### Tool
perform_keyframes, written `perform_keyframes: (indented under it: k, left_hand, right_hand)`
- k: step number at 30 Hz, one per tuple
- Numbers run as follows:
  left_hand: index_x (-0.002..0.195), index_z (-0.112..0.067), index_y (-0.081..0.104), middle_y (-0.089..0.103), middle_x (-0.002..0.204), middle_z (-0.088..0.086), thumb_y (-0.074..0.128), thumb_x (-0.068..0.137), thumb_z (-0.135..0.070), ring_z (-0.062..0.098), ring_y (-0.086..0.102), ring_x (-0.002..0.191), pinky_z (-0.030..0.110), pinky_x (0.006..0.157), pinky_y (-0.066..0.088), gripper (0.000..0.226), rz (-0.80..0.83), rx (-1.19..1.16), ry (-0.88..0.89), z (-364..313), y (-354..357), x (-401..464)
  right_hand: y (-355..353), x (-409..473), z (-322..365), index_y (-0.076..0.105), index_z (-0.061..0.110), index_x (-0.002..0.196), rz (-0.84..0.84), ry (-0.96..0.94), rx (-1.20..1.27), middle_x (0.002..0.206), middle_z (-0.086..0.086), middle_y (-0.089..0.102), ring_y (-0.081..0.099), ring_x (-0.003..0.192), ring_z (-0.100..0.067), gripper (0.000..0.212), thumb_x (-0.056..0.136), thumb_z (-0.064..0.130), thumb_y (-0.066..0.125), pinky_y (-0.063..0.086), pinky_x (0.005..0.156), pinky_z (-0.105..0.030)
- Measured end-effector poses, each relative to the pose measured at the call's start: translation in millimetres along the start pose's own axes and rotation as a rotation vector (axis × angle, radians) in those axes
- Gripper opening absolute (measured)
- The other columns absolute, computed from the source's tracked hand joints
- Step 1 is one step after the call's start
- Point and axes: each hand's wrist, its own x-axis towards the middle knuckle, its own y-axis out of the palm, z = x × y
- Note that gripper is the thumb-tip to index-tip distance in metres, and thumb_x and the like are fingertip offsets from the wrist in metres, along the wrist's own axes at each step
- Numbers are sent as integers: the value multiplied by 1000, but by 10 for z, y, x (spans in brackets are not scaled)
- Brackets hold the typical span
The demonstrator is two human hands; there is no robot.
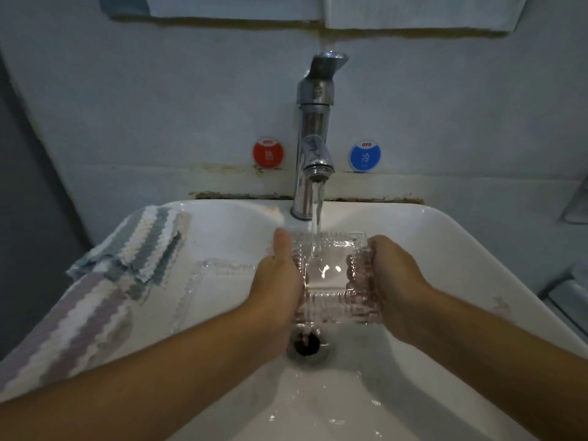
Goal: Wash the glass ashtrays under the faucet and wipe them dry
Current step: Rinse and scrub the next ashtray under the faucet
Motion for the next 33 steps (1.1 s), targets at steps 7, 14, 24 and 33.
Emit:
perform_keyframes:
  k: [7, 14, 24, 33]
  left_hand:
    - [88, -20, 62, 60, 62, 4, 27, 92, -73, 9, 52, 53, 28, 54, 32, 64, 142, 209, 26, -126, -57, 26]
    - [66, -18, 56, 51, 44, -8, 32, 99, -64, 10, 46, 44, 27, 55, 36, 62, 162, 349, 93, -136, -57, 53]
    - [111, -14, 64, 68, 83, 5, 26, 102, -58, 16, 64, 67, 24, 49, 52, 59, -10, -102, 82, 14, 110, -184]
    - [106, -11, 63, 55, 63, 0, 28, 106, -49, 11, 52, 49, 26, 53, 47, 52, -25, -87, 73, -126, 55, -79]
  right_hand:
    - [-139, -4, 282, 56, 14, 80, 300, 44, -355, 54, 3, 54, 44, 49, -12, 22, 99, 20, 46, 40, 47, -23]
    - [-81, -49, 168, 55, 14, 69, 279, 2, -457, 53, -2, 48, 43, 45, -14, 37, 101, 30, 47, 39, 53, -27]
    - [57, -113, 26, 55, 12, 74, -108, -62, 46, 42, 1, 52, 48, 29, -10, 33, 101, 22, 40, 36, 35, -18]
    - [75, -90, 14, 55, 11, 76, -109, -20, -23, 52, -5, 53, 54, 44, -20, 33, 101, 21, 36, 47, 50, -26]
